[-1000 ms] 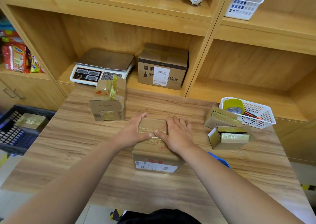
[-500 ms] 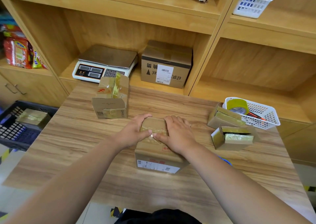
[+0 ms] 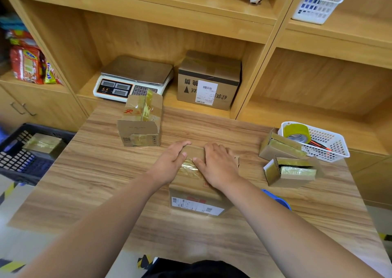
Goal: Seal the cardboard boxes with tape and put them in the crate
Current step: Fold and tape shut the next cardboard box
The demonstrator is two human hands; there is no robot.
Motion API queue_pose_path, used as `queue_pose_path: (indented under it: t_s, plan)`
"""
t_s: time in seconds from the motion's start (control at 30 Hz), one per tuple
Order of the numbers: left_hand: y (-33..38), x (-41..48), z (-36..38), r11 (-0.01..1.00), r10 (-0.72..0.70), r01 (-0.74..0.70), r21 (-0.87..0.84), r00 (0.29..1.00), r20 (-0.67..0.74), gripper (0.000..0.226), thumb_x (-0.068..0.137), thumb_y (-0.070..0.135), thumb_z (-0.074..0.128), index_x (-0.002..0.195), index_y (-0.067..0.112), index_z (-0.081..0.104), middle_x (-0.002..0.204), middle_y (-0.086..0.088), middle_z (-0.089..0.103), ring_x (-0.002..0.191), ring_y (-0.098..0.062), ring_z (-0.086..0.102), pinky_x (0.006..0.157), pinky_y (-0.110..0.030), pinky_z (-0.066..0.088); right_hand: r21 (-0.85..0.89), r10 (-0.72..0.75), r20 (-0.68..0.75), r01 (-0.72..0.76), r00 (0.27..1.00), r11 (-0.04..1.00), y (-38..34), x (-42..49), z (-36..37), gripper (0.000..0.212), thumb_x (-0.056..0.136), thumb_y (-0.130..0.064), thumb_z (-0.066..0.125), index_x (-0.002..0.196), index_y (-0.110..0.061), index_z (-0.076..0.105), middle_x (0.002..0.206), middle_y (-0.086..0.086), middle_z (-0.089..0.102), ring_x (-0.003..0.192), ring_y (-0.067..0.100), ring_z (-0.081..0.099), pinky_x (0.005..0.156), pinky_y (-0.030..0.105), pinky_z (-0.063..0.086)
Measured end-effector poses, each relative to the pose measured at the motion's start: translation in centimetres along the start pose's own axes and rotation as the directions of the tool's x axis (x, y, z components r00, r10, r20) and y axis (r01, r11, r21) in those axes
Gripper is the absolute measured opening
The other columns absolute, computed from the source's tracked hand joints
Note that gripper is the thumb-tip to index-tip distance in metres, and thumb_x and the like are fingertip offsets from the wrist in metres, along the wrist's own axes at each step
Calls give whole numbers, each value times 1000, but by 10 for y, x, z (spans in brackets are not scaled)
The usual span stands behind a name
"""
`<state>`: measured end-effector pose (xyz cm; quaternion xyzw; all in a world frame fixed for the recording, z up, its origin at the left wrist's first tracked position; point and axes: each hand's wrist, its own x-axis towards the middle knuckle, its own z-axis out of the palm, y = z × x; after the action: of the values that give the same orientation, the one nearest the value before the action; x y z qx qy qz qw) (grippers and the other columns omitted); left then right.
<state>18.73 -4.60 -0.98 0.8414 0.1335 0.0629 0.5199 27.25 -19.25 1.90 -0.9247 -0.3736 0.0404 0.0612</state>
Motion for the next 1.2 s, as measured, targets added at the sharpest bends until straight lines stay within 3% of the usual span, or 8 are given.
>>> queue_pose_path:
  t_s: [0.1, 0.2, 0.4, 0.7, 0.87, 0.93, 1.03, 1.2]
  plan:
    - [-2, -1, 1, 1000, 3, -3, -17, 1000, -8, 38, 101, 12, 38, 138, 20, 44, 139, -2, 44, 129, -10, 37, 106, -16, 22, -23, -29, 23, 29, 999, 999, -5, -3, 0, 77, 79, -75, 23, 126, -17, 43, 125, 3, 51, 118, 24, 41, 106, 39, 22]
    - [-4, -2, 3, 997, -24, 21, -76, 999, -31, 40, 102, 16, 35, 140, 26, 42, 140, 3, 44, 131, -9, 36, 108, -19, 22, -47, -15, 17, 16, 1000, 999, -7, -5, 2, 94, 67, -87, 18, 127, -19, 42, 123, 1, 50, 117, 23, 40, 105, 41, 24]
    - [-11, -8, 6, 985, -54, 39, -168, 995, -83, 42, 103, 22, 31, 145, 23, 36, 146, 8, 41, 138, -5, 30, 118, -29, 19, -39, 59, -21, -60, 998, 997, -11, 1, 5, 85, 73, -83, 18, 122, -21, 46, 120, 1, 54, 111, 24, 42, 91, 40, 28]
    - [-15, -9, 8, 981, -72, 52, -187, 992, -100, 42, 103, 27, 31, 144, 25, 37, 147, 10, 40, 135, 1, 31, 113, -21, 21, -22, 58, -23, -58, 998, 998, -13, 10, 4, 51, 94, -60, 26, 117, -21, 49, 119, 2, 55, 109, 24, 42, 80, 38, 23]
    - [-16, -8, 8, 978, -70, 46, -206, 991, -112, 39, 103, 27, 32, 141, 29, 40, 144, 12, 41, 135, -3, 33, 114, -26, 23, -15, -99, 50, 100, 994, 995, -17, 8, 2, 73, 82, -74, 22, 128, -21, 41, 128, 0, 48, 116, 21, 38, 95, 39, 26]
    - [-17, -9, 8, 974, -67, 42, -224, 992, -108, 35, 103, 28, 32, 137, 36, 41, 142, 13, 41, 135, -4, 34, 113, -25, 24, -8, -93, 54, 93, 994, 996, -18, 7, 1, 81, 74, -80, 24, 129, -24, 41, 127, -3, 49, 116, 20, 40, 95, 38, 27]
    - [-17, -7, 9, 955, -83, 53, -290, 992, -93, 31, 103, 29, 31, 127, 45, 42, 145, 8, 42, 135, -8, 35, 114, -30, 25, 19, -60, 20, 59, 998, 998, -19, 9, 2, 77, 74, -81, 25, 125, -26, 44, 123, -3, 52, 112, 19, 43, 88, 37, 28]
    - [-15, -6, 9, 935, -98, 58, -349, 990, -98, 36, 103, 27, 31, 135, 26, 45, 142, -1, 45, 134, -14, 38, 115, -38, 29, 25, -37, -2, 37, 999, 999, -21, 11, 4, 73, 76, -79, 21, 122, -27, 46, 118, -4, 55, 106, 19, 44, 79, 36, 24]
